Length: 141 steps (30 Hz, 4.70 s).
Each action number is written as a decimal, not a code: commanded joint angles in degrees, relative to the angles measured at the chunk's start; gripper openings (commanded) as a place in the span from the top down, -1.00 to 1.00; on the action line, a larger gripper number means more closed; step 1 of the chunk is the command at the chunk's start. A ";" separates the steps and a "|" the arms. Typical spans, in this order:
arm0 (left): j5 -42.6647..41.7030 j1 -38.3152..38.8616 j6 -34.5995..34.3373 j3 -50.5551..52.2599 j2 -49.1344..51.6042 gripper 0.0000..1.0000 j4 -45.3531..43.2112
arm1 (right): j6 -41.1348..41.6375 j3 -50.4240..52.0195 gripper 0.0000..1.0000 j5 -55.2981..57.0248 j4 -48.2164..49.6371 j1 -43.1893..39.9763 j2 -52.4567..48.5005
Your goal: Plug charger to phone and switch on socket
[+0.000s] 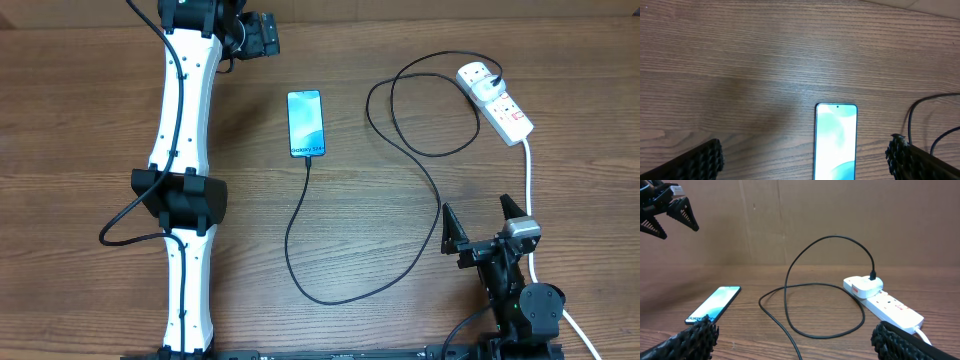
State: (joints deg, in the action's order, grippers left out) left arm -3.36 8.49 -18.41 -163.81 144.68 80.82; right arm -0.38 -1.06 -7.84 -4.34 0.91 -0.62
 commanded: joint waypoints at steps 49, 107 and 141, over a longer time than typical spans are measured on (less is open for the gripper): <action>13.38 -5.14 5.11 105.48 -76.63 -1.00 -48.70 | 0.35 0.59 -1.00 0.68 0.15 0.52 0.44; 11.04 -11.19 14.43 163.56 -144.50 -1.00 -79.23 | 0.35 0.59 -1.00 0.70 0.15 0.52 0.44; 10.95 -11.19 15.67 163.53 -144.43 -1.00 -77.05 | 0.33 0.59 -1.00 0.68 0.13 0.52 0.44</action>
State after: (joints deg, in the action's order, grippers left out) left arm 7.53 -2.37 -4.03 -0.51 0.91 3.79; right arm -0.19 -1.06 -7.44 -4.40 0.95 -0.62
